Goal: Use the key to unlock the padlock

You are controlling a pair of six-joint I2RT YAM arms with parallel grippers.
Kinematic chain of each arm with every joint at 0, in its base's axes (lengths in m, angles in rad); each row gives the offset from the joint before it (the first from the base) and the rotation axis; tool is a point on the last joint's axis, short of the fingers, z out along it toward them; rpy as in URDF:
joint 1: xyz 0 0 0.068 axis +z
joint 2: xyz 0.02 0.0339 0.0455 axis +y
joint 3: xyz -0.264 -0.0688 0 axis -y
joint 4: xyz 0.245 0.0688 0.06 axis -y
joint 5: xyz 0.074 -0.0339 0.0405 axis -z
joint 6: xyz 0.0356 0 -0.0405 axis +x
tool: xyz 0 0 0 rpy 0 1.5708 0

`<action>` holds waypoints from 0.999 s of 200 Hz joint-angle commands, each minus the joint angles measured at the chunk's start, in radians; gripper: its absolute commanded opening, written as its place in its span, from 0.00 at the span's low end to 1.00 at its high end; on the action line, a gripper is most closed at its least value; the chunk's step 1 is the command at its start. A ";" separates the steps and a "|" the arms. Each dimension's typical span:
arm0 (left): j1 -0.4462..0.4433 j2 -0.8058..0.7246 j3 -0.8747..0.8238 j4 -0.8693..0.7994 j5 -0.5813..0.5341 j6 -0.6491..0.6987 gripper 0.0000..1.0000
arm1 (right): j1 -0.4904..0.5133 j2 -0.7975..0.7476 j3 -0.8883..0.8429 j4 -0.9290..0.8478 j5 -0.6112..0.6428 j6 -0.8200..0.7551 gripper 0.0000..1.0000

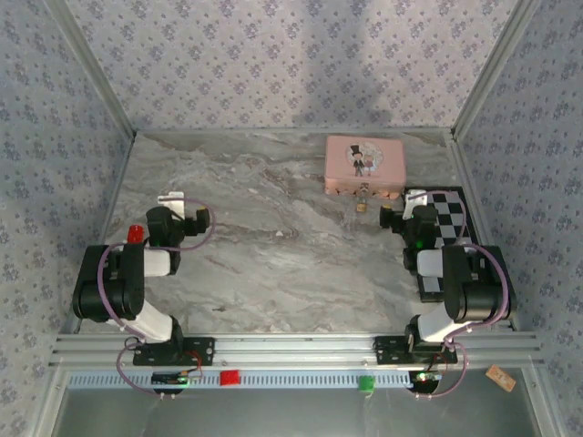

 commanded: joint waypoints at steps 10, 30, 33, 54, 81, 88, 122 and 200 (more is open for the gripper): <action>0.006 -0.008 0.012 0.013 0.022 0.005 1.00 | -0.007 0.005 0.016 -0.005 -0.013 -0.007 0.99; 0.006 -0.008 0.013 0.013 0.022 0.005 1.00 | -0.007 0.005 0.016 -0.006 -0.014 -0.007 0.99; 0.007 -0.008 0.013 0.013 0.022 0.003 1.00 | -0.007 0.005 0.016 -0.006 -0.015 -0.007 0.99; 0.006 -0.008 0.012 0.013 0.022 0.005 1.00 | -0.007 0.005 0.016 -0.005 -0.015 -0.006 0.99; 0.007 -0.008 0.012 0.013 0.022 0.003 1.00 | -0.008 0.005 0.016 -0.005 -0.015 -0.006 0.99; 0.005 -0.008 0.011 0.013 0.022 0.003 1.00 | -0.009 0.005 0.015 -0.005 -0.016 -0.006 0.99; 0.005 -0.007 0.012 0.013 0.022 0.003 1.00 | -0.008 0.005 0.015 -0.005 -0.016 -0.006 0.99; 0.004 -0.008 0.011 0.014 0.011 0.003 1.00 | -0.009 0.005 0.014 -0.003 -0.016 -0.006 0.99</action>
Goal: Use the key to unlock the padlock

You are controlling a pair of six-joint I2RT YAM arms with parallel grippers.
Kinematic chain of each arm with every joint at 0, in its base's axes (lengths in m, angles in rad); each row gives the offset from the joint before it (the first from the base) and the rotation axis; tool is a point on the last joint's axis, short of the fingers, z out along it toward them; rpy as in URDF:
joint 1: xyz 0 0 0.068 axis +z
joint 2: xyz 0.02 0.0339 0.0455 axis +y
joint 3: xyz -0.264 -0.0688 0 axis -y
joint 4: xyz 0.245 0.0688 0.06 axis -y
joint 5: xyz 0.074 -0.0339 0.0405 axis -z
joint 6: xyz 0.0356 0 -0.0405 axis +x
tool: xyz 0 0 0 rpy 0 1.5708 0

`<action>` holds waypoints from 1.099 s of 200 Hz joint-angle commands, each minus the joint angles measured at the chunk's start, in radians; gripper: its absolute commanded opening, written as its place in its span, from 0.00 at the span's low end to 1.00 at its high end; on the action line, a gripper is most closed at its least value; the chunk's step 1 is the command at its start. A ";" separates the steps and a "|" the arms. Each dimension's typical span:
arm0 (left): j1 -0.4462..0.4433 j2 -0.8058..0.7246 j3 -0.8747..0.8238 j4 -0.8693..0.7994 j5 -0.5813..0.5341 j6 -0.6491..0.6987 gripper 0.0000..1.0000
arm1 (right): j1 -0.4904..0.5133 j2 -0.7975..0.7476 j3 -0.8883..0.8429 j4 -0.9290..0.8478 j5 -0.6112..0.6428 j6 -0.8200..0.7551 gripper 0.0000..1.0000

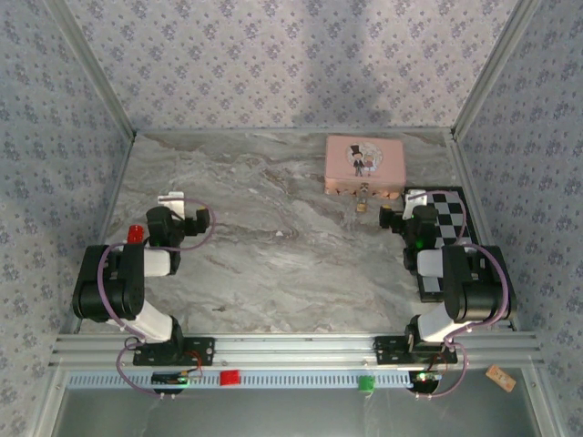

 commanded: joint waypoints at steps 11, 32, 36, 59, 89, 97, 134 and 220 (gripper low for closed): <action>0.003 -0.008 0.014 0.010 0.007 0.002 1.00 | -0.006 0.003 0.014 -0.002 -0.005 -0.007 0.99; -0.006 -0.025 0.008 0.004 -0.005 0.011 1.00 | 0.002 -0.017 0.036 -0.055 -0.017 -0.024 0.99; -0.013 -0.036 0.007 -0.002 -0.010 0.018 1.00 | 0.007 -0.022 0.035 -0.058 -0.016 -0.030 0.99; -0.050 -0.102 -0.007 -0.035 -0.076 0.041 1.00 | 0.023 -0.078 0.004 -0.049 0.011 -0.042 0.99; -0.117 -0.214 0.048 -0.250 -0.188 0.051 1.00 | 0.060 -0.203 -0.005 -0.140 0.048 -0.064 0.99; -0.135 -0.248 0.060 -0.295 -0.214 0.044 1.00 | 0.075 -0.245 -0.009 -0.163 0.046 -0.070 0.99; -0.169 -0.434 0.195 -0.644 -0.334 -0.254 1.00 | 0.123 -0.480 0.073 -0.430 0.001 -0.026 0.99; -0.046 -0.537 0.374 -1.286 0.083 -0.692 1.00 | 0.062 -0.721 0.286 -1.047 -0.035 0.441 0.99</action>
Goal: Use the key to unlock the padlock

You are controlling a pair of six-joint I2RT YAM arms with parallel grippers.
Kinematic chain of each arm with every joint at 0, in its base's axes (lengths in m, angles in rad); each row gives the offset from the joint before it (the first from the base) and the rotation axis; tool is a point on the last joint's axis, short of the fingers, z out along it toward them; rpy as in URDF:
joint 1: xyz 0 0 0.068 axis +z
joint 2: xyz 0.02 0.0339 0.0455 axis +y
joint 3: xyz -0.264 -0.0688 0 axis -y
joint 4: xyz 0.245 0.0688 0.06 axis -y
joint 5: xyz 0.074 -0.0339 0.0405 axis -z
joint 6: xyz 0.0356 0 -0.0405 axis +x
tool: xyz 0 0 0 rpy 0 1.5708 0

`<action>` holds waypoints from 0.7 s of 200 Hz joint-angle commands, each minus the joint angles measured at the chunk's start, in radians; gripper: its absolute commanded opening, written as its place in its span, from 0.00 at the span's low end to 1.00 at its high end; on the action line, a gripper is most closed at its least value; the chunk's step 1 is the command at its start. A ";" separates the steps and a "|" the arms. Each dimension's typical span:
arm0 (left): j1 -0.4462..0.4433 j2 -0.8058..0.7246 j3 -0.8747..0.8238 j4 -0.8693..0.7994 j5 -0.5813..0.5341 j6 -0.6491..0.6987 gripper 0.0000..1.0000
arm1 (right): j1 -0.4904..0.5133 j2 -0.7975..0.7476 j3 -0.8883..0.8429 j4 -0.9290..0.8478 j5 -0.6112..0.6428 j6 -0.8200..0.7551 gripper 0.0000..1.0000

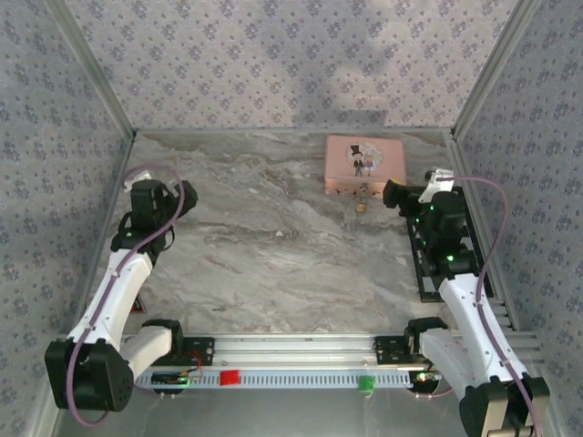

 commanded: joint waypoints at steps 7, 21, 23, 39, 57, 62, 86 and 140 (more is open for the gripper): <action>0.050 -0.010 -0.003 -0.226 0.293 -0.085 1.00 | -0.062 -0.021 -0.023 -0.166 -0.079 0.136 0.99; 0.049 -0.032 -0.002 -0.272 0.298 -0.057 1.00 | -0.064 -0.009 -0.009 -0.183 -0.146 0.127 0.99; 0.050 -0.037 -0.002 -0.280 0.293 -0.054 1.00 | -0.062 -0.005 -0.005 -0.185 -0.156 0.125 0.99; 0.048 -0.091 -0.019 -0.335 0.232 -0.067 1.00 | -0.028 0.035 0.047 -0.257 -0.206 0.099 0.99; 0.042 -0.163 -0.057 -0.341 0.225 -0.066 1.00 | 0.076 0.074 0.088 -0.317 -0.215 0.082 0.99; 0.036 -0.183 -0.067 -0.345 0.218 -0.072 1.00 | 0.120 0.081 0.093 -0.325 -0.203 0.080 0.99; 0.000 -0.289 -0.108 -0.376 0.183 -0.105 1.00 | 0.370 0.143 0.106 -0.346 -0.126 0.086 0.99; -0.041 -0.583 -0.185 -0.444 -0.041 -0.136 1.00 | 0.835 0.436 0.243 -0.349 0.022 0.113 0.97</action>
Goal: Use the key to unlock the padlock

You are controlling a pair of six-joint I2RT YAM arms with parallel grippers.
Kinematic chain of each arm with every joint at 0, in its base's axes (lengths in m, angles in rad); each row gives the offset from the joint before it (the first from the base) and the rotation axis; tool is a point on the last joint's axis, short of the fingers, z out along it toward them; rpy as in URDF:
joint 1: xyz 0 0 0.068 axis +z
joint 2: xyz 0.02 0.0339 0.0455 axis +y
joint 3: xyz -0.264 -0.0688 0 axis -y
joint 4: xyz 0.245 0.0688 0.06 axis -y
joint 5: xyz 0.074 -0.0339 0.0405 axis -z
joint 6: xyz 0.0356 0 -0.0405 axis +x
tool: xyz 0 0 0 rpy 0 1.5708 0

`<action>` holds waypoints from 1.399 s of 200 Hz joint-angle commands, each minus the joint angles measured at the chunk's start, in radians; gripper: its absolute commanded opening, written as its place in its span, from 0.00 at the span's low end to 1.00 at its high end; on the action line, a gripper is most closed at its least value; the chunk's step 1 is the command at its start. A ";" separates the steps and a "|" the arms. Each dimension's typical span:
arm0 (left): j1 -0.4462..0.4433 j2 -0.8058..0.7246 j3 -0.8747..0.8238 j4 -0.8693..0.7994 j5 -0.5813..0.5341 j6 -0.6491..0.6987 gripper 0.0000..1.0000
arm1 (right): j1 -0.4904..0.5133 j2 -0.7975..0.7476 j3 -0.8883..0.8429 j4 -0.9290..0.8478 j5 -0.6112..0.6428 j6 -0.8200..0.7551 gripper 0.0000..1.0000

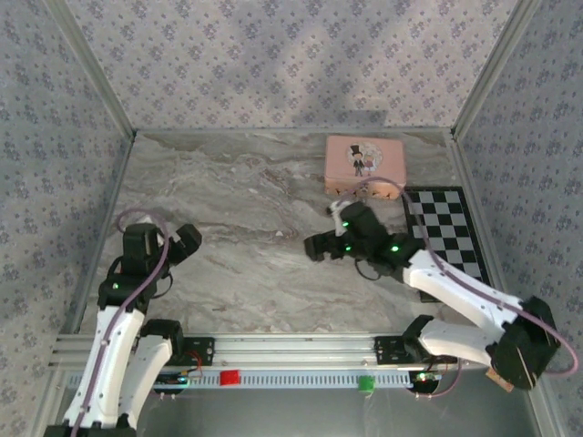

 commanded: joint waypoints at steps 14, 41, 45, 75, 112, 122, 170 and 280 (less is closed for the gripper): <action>-0.004 -0.235 -0.067 -0.032 -0.196 -0.057 1.00 | 0.221 0.224 0.173 -0.049 0.097 0.004 0.95; -0.002 -0.338 -0.093 -0.029 -0.259 -0.046 1.00 | 0.337 0.446 0.349 -0.131 0.074 -0.019 0.91; -0.002 -0.344 -0.092 -0.034 -0.267 -0.041 1.00 | 0.348 0.478 0.389 -0.149 0.065 -0.023 0.91; -0.002 -0.386 -0.089 -0.056 -0.323 -0.013 1.00 | 0.407 0.668 0.569 -0.231 -0.016 -0.048 0.85; -0.002 -0.431 -0.095 -0.057 -0.354 -0.012 1.00 | 0.440 0.822 0.715 -0.313 -0.101 -0.054 0.78; -0.001 -0.438 -0.097 -0.058 -0.359 -0.014 1.00 | 0.449 0.861 0.753 -0.337 -0.110 -0.059 0.76; -0.002 -0.444 -0.103 -0.054 -0.362 -0.017 1.00 | 0.464 1.015 0.921 -0.424 -0.128 -0.063 0.63; -0.002 -0.455 -0.111 -0.042 -0.368 -0.008 1.00 | 0.477 1.221 1.175 -0.588 -0.197 -0.098 0.44</action>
